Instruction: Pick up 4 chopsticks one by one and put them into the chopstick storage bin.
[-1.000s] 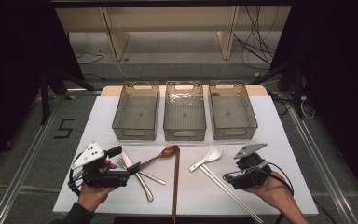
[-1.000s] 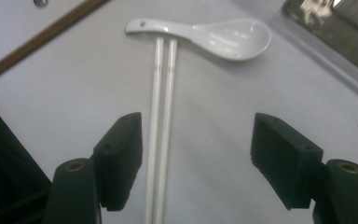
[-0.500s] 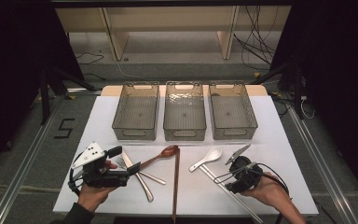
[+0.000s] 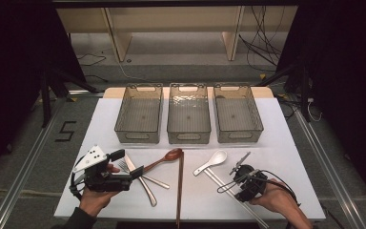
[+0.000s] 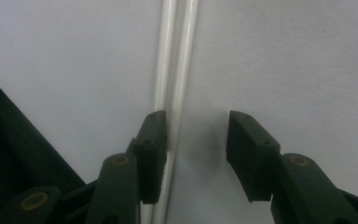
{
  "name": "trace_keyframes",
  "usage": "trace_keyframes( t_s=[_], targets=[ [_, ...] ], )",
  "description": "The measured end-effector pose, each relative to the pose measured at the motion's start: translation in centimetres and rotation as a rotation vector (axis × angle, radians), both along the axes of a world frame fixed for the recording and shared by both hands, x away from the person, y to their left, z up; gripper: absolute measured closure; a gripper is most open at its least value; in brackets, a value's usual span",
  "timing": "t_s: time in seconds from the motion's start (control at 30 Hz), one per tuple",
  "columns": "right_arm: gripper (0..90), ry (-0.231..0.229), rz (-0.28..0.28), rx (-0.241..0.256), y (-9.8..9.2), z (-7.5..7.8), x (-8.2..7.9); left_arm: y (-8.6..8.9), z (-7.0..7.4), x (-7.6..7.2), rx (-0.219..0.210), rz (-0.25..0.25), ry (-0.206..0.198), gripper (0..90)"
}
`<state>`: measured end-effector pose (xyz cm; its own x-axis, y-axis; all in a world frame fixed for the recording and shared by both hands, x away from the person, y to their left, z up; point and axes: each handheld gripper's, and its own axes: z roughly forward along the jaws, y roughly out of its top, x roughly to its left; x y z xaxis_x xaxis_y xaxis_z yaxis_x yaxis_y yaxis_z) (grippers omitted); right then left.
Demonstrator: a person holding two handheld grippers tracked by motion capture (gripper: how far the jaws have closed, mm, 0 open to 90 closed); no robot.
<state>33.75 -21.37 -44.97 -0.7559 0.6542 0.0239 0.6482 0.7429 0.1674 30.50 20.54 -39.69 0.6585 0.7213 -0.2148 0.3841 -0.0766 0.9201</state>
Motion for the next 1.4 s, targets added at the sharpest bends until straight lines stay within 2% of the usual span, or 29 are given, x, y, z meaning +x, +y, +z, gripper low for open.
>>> trace_keyframes(
  t_s=[0.27,0.57,0.8,0.97,1.0,1.07,1.1,1.17,1.23,1.27,1.4],
  targets=[
    [67.2,0.01,0.01,-0.042,0.1,-0.2,-0.1,0.0,0.0,0.0,0.0,-0.001,0.001,4.9],
    [81.4,0.012,0.034,-0.073,-0.3,-0.3,0.1,0.0,0.0,0.0,0.002,-0.003,0.003,4.8],
    [85.1,0.025,0.028,-0.078,-0.4,-0.2,0.3,0.0,0.0,0.0,0.001,-0.002,0.0,4.8],
    [85.9,0.026,0.054,-0.093,-0.6,-0.1,0.2,0.0,0.0,0.0,0.001,-0.001,0.0,4.9],
    [86.0,0.011,0.069,-0.086,-0.8,-0.2,0.2,0.0,0.0,0.0,0.001,-0.001,0.0,4.8],
    [86.0,0.015,0.064,-0.093,-0.7,-0.2,0.1,0.0,0.0,0.0,0.001,-0.002,0.0,4.8],
    [86.0,0.016,0.083,-0.096,-0.9,-0.1,0.1,0.0,0.0,0.0,0.001,-0.003,0.0,4.8],
    [86.1,0.018,0.073,-0.091,-0.9,0.0,0.1,0.0,0.0,0.0,0.001,-0.004,0.0,4.8],
    [86.1,0.003,0.094,-0.08,-1.2,0.2,0.1,0.0,0.0,0.0,0.001,-0.004,0.001,4.9],
    [86.2,0.011,0.079,-0.079,-1.1,0.4,0.0,0.0,0.0,0.0,0.001,-0.004,0.001,4.8],
    [86.2,-0.001,0.105,-0.057,-1.2,0.8,-0.1,0.0,0.0,0.0,0.0,-0.004,0.0,4.8]
  ],
)
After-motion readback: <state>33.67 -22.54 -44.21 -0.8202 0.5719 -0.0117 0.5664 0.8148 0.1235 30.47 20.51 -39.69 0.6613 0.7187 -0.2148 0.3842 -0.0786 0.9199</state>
